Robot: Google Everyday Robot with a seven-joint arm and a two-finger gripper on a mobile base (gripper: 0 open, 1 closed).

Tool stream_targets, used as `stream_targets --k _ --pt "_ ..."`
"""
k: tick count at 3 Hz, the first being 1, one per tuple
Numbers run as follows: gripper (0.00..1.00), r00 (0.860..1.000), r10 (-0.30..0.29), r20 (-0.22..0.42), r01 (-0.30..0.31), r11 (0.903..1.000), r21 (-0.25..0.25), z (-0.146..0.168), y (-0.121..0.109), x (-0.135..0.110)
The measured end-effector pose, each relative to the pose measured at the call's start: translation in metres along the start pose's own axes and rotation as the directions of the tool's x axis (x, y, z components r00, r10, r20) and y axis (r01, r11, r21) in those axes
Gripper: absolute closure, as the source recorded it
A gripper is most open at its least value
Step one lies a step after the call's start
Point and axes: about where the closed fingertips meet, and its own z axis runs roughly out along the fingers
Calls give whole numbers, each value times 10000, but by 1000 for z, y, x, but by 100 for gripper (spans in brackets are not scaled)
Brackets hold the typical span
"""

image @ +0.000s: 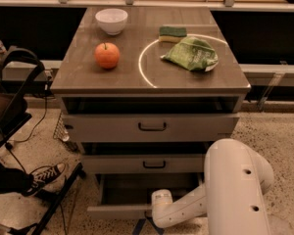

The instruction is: Open bottom drawer

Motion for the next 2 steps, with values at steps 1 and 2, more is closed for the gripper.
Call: stream_targets --k 1,2 --pt "100 10000 0 0 0 10000 0 0 0 0" --pt "100 10000 20 -71 -19 10000 70 -3 1 0"
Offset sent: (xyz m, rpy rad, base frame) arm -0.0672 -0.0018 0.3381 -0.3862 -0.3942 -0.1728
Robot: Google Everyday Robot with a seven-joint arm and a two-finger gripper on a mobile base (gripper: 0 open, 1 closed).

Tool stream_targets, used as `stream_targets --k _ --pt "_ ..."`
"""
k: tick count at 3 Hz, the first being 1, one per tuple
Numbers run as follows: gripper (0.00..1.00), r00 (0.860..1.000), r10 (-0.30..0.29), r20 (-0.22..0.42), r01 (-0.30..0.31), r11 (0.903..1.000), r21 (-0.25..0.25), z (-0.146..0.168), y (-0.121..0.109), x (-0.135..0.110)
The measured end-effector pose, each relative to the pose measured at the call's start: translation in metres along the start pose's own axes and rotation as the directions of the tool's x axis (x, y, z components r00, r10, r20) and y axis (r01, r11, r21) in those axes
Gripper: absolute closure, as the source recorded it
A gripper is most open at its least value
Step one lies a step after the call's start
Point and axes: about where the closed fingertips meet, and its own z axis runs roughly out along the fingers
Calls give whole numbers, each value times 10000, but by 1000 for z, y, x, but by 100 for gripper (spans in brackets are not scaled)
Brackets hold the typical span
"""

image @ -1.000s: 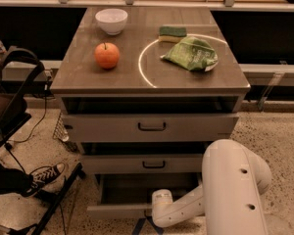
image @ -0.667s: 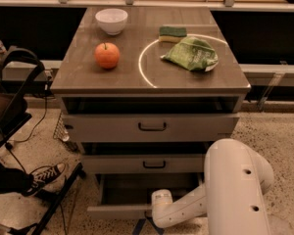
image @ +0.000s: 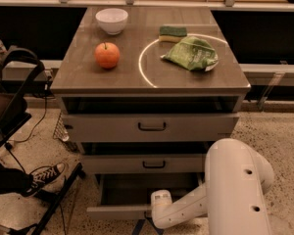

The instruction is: Open bottom drawer

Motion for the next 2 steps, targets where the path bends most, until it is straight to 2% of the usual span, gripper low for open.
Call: stream_targets --k 1,2 --pt "82 10000 0 0 0 10000 0 2 0 0" --pt "59 10000 1 -5 -1 10000 -17 3 1 0"
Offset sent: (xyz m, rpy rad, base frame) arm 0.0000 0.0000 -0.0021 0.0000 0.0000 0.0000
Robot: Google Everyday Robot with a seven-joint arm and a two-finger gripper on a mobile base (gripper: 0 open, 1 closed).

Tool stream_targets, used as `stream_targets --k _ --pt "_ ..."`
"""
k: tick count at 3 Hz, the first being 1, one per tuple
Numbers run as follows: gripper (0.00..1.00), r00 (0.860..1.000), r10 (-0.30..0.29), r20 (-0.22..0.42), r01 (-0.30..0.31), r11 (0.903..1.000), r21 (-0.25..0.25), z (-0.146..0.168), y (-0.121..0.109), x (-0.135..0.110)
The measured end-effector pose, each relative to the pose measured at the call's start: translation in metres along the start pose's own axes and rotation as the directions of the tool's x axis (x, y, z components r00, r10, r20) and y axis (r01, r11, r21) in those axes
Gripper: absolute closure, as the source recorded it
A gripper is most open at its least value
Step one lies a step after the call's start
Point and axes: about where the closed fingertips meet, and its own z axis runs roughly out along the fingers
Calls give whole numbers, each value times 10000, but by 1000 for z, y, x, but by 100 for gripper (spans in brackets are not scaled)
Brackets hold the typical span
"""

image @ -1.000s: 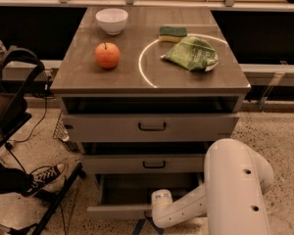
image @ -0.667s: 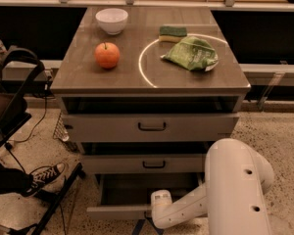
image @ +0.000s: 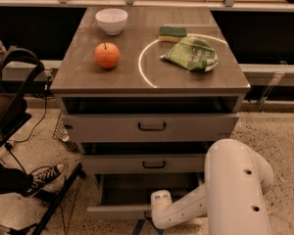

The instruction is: Open bottom drawer

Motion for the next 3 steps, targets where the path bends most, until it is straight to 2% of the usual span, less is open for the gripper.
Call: stream_targets --k 1,2,3 --pt "59 10000 1 -5 -1 10000 -16 1 1 0" --pt "82 10000 5 -45 -5 10000 -5 -1 2 1" --pt "100 9999 12 -137 -12 10000 44 -5 2 1"
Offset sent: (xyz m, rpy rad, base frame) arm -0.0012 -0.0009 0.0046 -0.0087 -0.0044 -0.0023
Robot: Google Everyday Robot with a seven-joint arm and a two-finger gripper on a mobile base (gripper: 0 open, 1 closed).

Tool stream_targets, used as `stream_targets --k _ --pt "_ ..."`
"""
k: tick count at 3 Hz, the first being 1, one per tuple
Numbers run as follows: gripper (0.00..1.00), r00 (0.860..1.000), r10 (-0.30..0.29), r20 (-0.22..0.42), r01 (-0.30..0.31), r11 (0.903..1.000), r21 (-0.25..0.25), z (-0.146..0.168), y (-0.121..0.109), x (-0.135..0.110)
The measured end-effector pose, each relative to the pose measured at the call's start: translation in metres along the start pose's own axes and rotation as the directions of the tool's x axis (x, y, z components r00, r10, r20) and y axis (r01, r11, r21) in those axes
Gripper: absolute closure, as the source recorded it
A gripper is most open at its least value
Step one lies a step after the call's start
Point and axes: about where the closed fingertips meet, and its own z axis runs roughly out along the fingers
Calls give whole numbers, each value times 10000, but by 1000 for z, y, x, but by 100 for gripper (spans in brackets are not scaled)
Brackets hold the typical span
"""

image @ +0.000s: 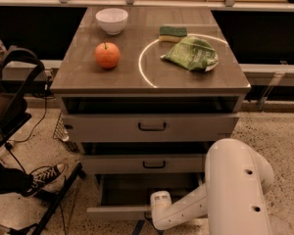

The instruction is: Open bottom drawer

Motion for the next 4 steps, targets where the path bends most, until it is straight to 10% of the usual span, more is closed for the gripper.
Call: stream_targets --k 2,4 --pt "100 10000 1 -1 -1 10000 2 3 1 0" --pt "60 10000 1 -5 -1 10000 -11 4 1 0"
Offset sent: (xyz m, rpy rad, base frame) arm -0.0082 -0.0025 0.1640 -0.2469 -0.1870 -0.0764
